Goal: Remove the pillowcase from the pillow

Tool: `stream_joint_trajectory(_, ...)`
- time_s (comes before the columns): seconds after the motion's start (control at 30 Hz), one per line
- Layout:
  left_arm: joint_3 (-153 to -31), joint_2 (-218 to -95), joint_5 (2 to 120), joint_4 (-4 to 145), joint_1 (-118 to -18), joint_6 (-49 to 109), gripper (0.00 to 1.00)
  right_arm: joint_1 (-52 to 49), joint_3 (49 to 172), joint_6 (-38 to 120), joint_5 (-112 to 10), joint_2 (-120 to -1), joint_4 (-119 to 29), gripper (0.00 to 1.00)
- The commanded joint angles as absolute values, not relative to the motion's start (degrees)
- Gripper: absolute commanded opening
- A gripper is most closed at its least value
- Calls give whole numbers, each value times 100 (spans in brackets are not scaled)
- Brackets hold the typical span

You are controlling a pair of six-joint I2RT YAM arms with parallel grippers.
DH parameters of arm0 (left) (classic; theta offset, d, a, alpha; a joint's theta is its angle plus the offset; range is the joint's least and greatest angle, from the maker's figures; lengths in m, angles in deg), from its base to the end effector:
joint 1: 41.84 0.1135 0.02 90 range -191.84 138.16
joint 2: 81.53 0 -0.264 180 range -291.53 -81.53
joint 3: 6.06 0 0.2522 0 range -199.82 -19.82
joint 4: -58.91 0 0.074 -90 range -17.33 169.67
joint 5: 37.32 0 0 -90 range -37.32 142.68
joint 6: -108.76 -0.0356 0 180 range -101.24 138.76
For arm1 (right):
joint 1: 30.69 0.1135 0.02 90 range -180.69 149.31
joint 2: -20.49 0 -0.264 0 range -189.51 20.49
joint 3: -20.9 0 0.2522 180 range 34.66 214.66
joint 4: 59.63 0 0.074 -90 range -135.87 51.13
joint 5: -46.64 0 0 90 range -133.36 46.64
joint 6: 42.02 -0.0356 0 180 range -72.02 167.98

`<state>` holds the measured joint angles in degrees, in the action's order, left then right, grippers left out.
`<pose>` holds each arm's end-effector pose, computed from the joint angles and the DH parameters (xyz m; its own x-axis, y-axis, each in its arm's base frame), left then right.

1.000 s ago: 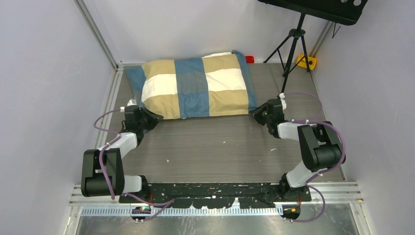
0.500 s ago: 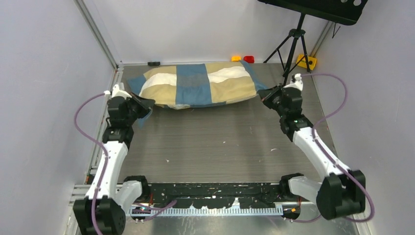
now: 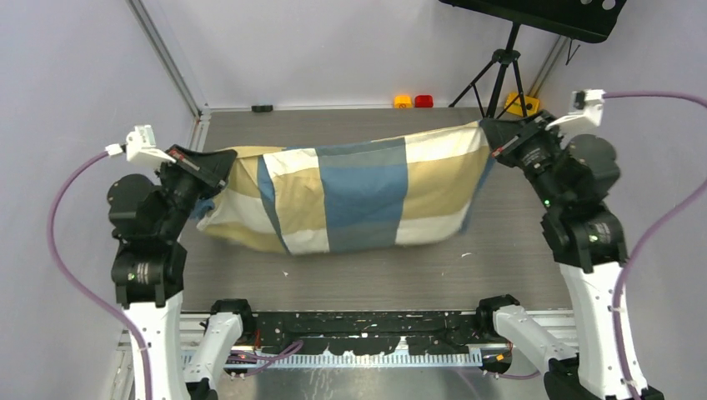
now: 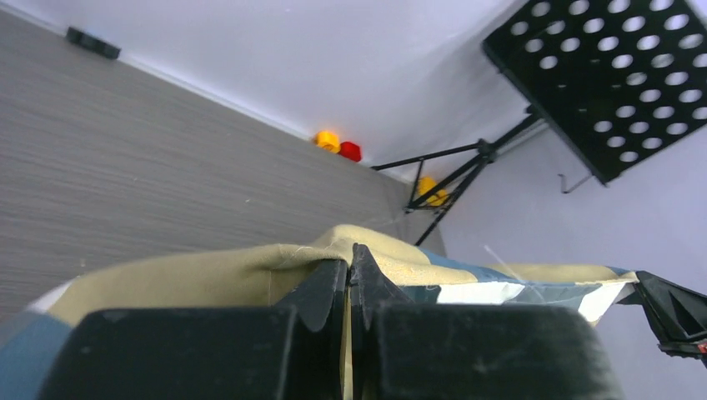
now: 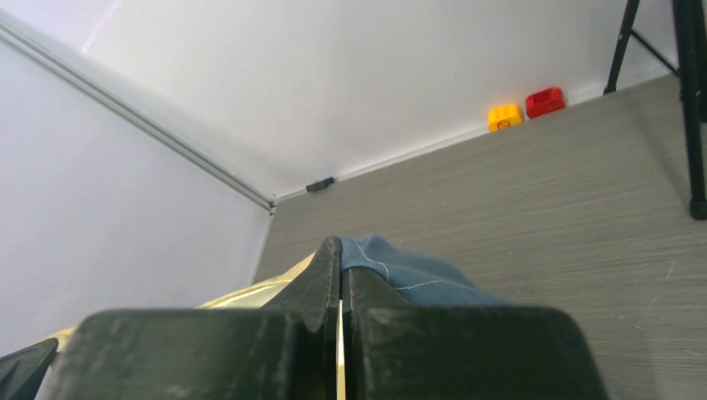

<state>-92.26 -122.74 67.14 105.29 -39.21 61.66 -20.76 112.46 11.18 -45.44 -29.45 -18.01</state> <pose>0.1085 -0.0039 0.4631 -0.1573 -0.6671 -0.7282 0.1336 0.7162 -0.6850 0.1458 0.0268 0.4831 -0.1246 0.5859 -0.8007 -0.1666 0.7832 0.5990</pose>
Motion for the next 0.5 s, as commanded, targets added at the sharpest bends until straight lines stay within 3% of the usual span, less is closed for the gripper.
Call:
stream_joint_trajectory(0.0,-10281,-12526,6989,11186,-3925,6578,0,-2070,12709,1562,-4012,-3196,-735,0)
stream_joint_trajectory(0.1,-10588,-13519,7882,11385,-3919,6821,0,-2072,13318,1855,-3789,-3950,-84,0)
stream_joint_trajectory(0.2,-10139,-14248,8203,10414,-3921,7224,0,-2082,13245,2035,-3444,-4723,-412,1)
stream_joint_trajectory(0.23,-10017,-14479,8134,10178,-3921,7242,4,-2091,13221,2118,-3319,-4997,-570,6)
stream_joint_trajectory(0.27,-9987,-14756,8018,10071,-3921,7153,21,-2128,13299,2151,-3282,-5286,-627,40)
stream_joint_trajectory(0.3,-10062,-15005,7908,10097,-3921,7012,45,-2157,13463,2168,-3315,-5614,-560,67)
stream_joint_trajectory(0.33,-10197,-15238,7806,10252,-3921,6852,74,-2166,13707,2183,-3422,-5912,-403,82)
stream_joint_trajectory(0.37,-10360,-15422,7694,10550,-3922,6667,92,-2172,13919,2187,-3576,-6102,-212,86)
stream_joint_trajectory(0.4,-10505,-15509,7600,10810,-3933,6440,99,-2166,13966,2148,-3767,-6153,-177,87)
stream_joint_trajectory(0.47,-10481,-15356,7299,11027,-3959,6076,100,-2149,13249,2052,-4133,-5856,-783,88)
